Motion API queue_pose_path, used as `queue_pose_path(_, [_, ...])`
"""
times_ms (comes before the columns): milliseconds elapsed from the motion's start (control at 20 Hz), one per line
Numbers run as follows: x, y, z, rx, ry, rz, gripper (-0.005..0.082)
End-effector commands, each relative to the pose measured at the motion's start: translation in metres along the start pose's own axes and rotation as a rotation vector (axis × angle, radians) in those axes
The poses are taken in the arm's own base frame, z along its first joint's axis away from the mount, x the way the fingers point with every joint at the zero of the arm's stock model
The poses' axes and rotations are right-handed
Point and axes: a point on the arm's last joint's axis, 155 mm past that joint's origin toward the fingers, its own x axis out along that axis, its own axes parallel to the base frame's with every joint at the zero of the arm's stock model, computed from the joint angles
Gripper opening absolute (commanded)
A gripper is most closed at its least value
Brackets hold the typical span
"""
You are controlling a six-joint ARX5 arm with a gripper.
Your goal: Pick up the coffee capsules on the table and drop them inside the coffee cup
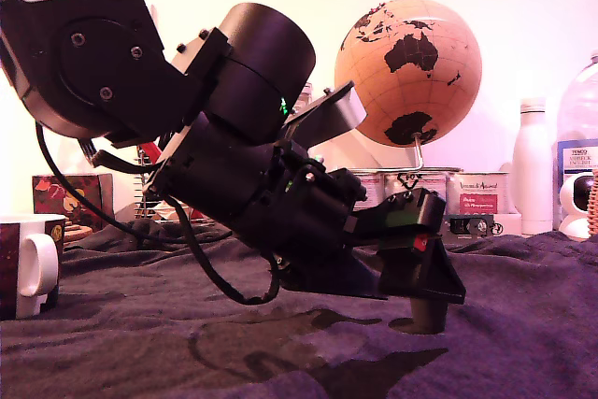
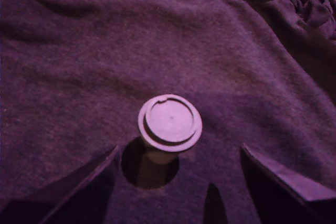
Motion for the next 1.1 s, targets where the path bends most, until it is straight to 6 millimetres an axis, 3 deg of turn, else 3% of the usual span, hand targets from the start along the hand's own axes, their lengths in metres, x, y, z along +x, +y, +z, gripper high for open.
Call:
queue_pose_path(0, [0.007,-0.002,-0.005,-0.006,0.01,-0.003,0.0659])
queue_pose_path(350, [0.026,0.0,-0.007,-0.02,0.047,0.006,0.0659])
queue_pose_path(800, [0.027,0.008,-0.008,-0.021,0.051,0.049,0.0648])
queue_pose_path(1050, [0.027,0.008,-0.007,-0.02,0.048,0.047,0.0395])
